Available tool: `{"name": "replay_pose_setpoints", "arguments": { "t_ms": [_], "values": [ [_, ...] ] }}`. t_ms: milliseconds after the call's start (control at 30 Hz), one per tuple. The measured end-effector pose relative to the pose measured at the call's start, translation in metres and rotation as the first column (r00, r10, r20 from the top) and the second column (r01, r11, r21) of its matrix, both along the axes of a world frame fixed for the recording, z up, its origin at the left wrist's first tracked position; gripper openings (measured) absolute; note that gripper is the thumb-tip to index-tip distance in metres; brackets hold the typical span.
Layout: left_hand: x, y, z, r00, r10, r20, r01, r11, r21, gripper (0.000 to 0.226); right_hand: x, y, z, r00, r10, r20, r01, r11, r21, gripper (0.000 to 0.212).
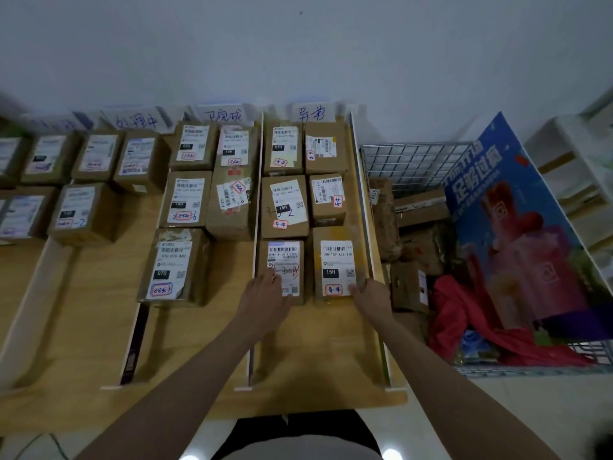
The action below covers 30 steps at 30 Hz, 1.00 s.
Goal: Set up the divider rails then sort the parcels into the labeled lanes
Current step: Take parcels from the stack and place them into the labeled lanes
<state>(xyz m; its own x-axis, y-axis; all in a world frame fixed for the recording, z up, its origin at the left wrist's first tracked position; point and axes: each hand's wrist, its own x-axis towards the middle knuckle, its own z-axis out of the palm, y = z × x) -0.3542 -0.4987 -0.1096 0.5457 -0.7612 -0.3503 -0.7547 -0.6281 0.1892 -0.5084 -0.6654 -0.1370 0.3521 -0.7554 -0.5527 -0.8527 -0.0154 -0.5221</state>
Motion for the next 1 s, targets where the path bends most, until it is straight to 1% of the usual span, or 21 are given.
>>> {"name": "replay_pose_setpoints", "arguments": {
  "t_ms": [100, 200, 267, 367, 433, 533, 600, 700, 767, 900, 1000],
  "values": [
    [0.001, -0.001, 0.002, 1.000, -0.023, 0.020, 0.023, 1.000, 0.013, 0.050, 0.003, -0.005, 0.004, 0.999, 0.041, -0.005, -0.041, 0.999, -0.004, 0.033],
    [0.004, 0.002, 0.006, 0.999, -0.049, 0.010, 0.048, 0.998, 0.033, 0.050, 0.007, -0.009, 0.017, 1.000, 0.028, -0.012, -0.029, 0.999, -0.034, 0.038],
    [0.008, 0.004, 0.010, 0.999, -0.052, 0.009, 0.052, 0.998, 0.033, 0.046, 0.012, -0.013, 0.029, 0.998, 0.053, -0.036, -0.057, 0.993, -0.099, 0.044],
    [0.020, 0.012, 0.028, 0.998, -0.026, 0.059, 0.024, 0.999, 0.024, 0.042, 0.024, -0.017, 0.052, 0.984, 0.172, -0.047, -0.179, 0.956, -0.234, 0.044],
    [0.033, 0.022, 0.042, 0.994, 0.006, 0.106, -0.009, 0.999, 0.031, 0.040, 0.037, -0.015, 0.067, 0.961, 0.272, -0.046, -0.271, 0.902, -0.337, 0.044],
    [0.055, 0.051, 0.060, 0.982, 0.066, 0.177, -0.074, 0.996, 0.041, 0.043, 0.065, 0.002, 0.088, 0.917, 0.399, -0.022, -0.369, 0.826, -0.426, 0.039],
    [0.070, 0.079, 0.071, 0.972, 0.096, 0.216, -0.110, 0.993, 0.050, 0.046, 0.086, 0.023, 0.099, 0.876, 0.480, -0.044, -0.441, 0.762, -0.475, 0.034],
    [0.091, 0.130, 0.084, 0.946, 0.201, 0.256, -0.205, 0.979, -0.010, 0.045, 0.114, 0.068, 0.112, 0.831, 0.555, -0.033, -0.500, 0.720, -0.481, 0.041],
    [0.103, 0.168, 0.091, 0.928, 0.250, 0.277, -0.256, 0.967, -0.013, 0.046, 0.133, 0.103, 0.119, 0.785, 0.617, -0.061, -0.559, 0.662, -0.500, 0.044],
    [0.127, 0.249, 0.107, 0.888, 0.347, 0.302, -0.355, 0.934, -0.031, 0.051, 0.179, 0.173, 0.137, 0.693, 0.712, -0.107, -0.633, 0.531, -0.564, 0.039],
    [0.144, 0.310, 0.118, 0.845, 0.423, 0.327, -0.425, 0.903, -0.067, 0.049, 0.214, 0.228, 0.149, 0.617, 0.778, -0.119, -0.664, 0.433, -0.610, 0.046]
  ]
}}
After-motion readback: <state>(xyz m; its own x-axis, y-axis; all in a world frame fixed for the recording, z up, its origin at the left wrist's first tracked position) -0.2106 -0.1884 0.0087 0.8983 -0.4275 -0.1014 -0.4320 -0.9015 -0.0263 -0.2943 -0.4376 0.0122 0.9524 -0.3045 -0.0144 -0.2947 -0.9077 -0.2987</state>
